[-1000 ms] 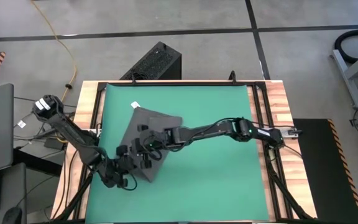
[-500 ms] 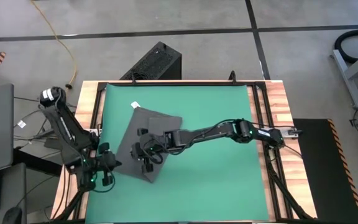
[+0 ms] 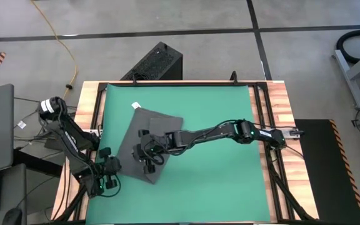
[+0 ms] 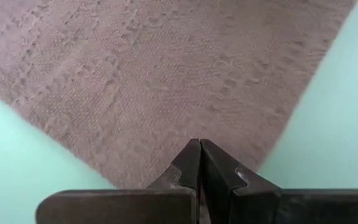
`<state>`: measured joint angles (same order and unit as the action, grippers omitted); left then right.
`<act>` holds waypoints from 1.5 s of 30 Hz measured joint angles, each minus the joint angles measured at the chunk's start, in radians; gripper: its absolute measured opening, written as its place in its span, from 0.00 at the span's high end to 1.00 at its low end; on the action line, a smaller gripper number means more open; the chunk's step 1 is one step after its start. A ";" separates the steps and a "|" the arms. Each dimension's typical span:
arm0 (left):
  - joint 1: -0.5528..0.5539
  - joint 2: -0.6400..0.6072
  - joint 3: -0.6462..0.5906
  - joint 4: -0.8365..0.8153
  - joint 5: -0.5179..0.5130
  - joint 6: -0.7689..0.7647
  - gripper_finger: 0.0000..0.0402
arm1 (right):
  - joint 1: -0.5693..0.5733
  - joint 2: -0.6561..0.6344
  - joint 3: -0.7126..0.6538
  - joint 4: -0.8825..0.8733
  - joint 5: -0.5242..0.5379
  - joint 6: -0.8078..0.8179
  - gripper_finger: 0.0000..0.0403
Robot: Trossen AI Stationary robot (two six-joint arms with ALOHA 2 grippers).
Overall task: Roll towel
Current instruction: Fold the gray towel
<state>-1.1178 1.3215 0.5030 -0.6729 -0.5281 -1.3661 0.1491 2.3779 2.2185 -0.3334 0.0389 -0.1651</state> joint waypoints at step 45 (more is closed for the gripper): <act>0.093 0.040 0.002 0.134 -0.004 0.154 1.00 | -0.022 0.098 0.000 0.338 -0.201 0.032 0.96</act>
<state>-1.0245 1.3613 0.5045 -0.5390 -0.5322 -1.2118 0.1270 2.4760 2.2185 0.0048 -0.1621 -0.1330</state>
